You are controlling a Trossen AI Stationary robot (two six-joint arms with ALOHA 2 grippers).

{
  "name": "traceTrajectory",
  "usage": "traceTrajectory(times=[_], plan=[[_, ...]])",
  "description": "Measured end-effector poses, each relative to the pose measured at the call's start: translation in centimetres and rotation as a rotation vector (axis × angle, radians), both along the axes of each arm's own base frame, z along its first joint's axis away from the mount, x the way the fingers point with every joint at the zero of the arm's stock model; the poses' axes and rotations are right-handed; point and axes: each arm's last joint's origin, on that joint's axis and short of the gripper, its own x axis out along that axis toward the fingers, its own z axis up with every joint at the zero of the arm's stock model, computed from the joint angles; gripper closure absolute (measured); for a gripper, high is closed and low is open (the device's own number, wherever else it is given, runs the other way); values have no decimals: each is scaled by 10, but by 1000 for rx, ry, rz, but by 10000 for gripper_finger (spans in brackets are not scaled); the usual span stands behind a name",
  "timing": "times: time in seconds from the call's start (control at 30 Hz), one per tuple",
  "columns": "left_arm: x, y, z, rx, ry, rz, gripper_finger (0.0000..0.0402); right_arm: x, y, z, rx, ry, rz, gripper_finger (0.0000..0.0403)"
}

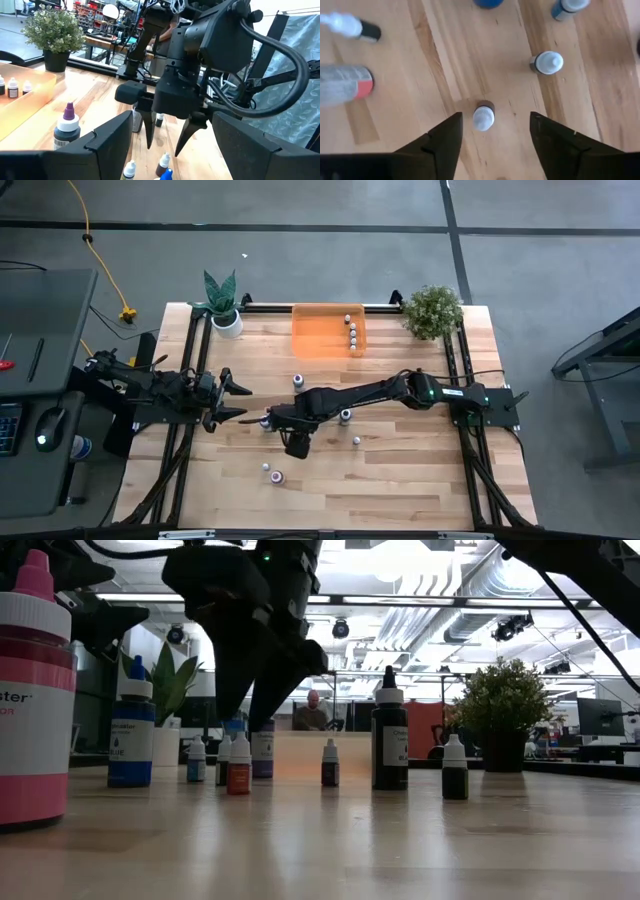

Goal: Pick & Place food coloring
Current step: Put the small pink food coloring bottle into the orange bin

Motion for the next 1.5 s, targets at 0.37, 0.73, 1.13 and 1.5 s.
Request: traceTrajectory(times=[0.37, 0.73, 1.13, 1.5], plan=[[0, 0, 0, 0, 0, 0, 130, 2, 1, -10, -43, 3, 226, 168], [0, 0, 0, 0, 0, 0, 130, 6, 3, -24, -23, 18, 264, 168], [0, 0, 0, 0, 0, 0, 130, 6, 3, -26, -22, 25, 260, 212], [0, 0, 0, 0, 0, 0, 130, 4, 3, -26, -8, 43, 251, 276]])
